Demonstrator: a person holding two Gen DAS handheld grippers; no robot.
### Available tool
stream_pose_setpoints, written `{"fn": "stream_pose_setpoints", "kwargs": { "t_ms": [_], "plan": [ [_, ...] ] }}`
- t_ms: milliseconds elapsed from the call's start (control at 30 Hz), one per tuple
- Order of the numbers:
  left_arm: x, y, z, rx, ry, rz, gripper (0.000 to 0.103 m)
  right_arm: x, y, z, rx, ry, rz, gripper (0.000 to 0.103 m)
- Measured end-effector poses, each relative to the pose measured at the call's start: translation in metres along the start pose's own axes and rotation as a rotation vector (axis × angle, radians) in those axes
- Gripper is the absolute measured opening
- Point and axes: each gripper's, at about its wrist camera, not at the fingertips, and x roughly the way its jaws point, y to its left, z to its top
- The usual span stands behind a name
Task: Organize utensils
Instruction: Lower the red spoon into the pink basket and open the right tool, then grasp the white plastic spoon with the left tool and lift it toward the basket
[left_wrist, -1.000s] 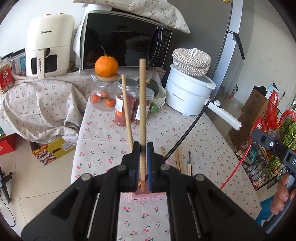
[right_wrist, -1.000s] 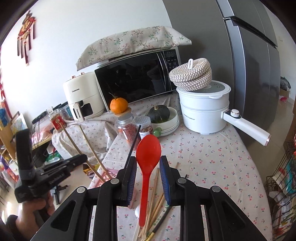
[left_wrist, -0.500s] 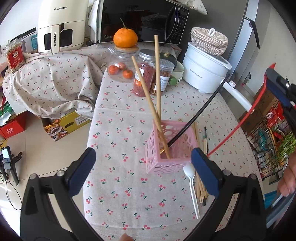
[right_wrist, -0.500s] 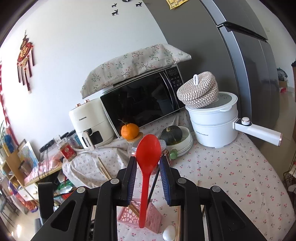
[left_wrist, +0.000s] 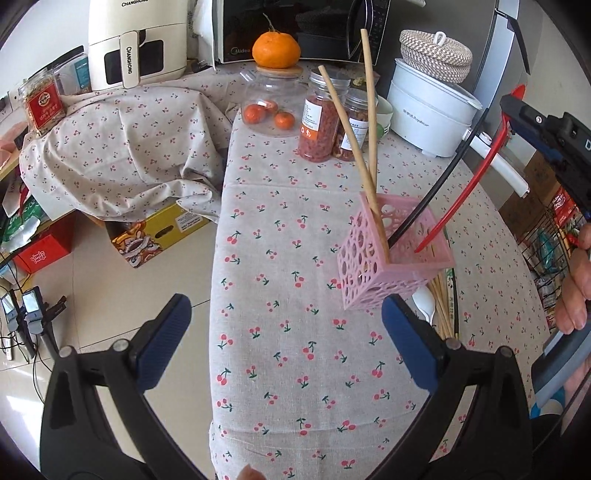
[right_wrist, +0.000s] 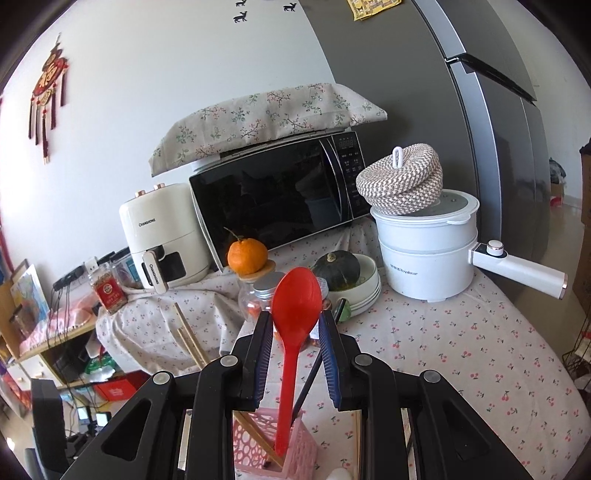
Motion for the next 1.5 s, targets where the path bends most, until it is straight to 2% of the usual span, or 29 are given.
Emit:
{"fn": "stream_pose_setpoints", "kwargs": {
  "t_ms": [133, 167, 200, 267, 367, 500, 667, 833, 1033, 1233, 1400, 1500],
  "plan": [
    [-0.001, -0.003, 0.0, -0.002, -0.004, -0.014, 0.102, 0.012, 0.003, -0.008, -0.009, 0.039, -0.007, 0.027],
    [-0.001, -0.004, -0.001, 0.002, -0.006, -0.016, 0.102, 0.014, 0.003, -0.009, -0.006, 0.05, -0.001, 0.032],
    [-0.002, -0.005, -0.001, 0.004, -0.008, -0.017, 0.102, 0.016, 0.002, -0.01, -0.002, 0.071, 0.006, 0.046],
    [-0.002, -0.009, -0.002, 0.01, -0.009, -0.03, 0.102, 0.016, -0.001, -0.01, 0.026, 0.088, 0.031, 0.06],
    [0.001, -0.016, -0.005, 0.02, 0.009, -0.048, 0.102, 0.008, -0.005, -0.005, 0.044, 0.094, 0.05, 0.064],
    [0.007, -0.027, -0.01, 0.028, 0.044, -0.079, 0.102, -0.008, -0.018, 0.001, 0.044, 0.095, 0.056, 0.077],
    [0.013, -0.049, -0.019, 0.022, 0.082, -0.119, 0.102, -0.02, -0.044, 0.002, 0.026, 0.161, 0.023, 0.082],
    [0.023, -0.076, -0.025, 0.007, 0.166, -0.178, 0.102, -0.021, -0.076, -0.009, 0.016, 0.278, -0.054, 0.083],
    [0.045, -0.105, -0.029, 0.045, 0.254, -0.14, 0.102, -0.018, -0.115, -0.03, 0.046, 0.44, -0.152, 0.083],
    [0.065, -0.113, -0.031, -0.037, 0.279, -0.053, 0.101, -0.022, -0.14, -0.04, 0.059, 0.504, -0.185, 0.083],
    [0.079, -0.122, -0.033, -0.11, 0.291, -0.067, 0.077, -0.027, -0.153, -0.041, 0.063, 0.509, -0.196, 0.083],
    [0.089, -0.133, -0.035, -0.103, 0.307, -0.08, 0.047, -0.027, -0.162, -0.043, 0.076, 0.517, -0.197, 0.083]
  ]
}}
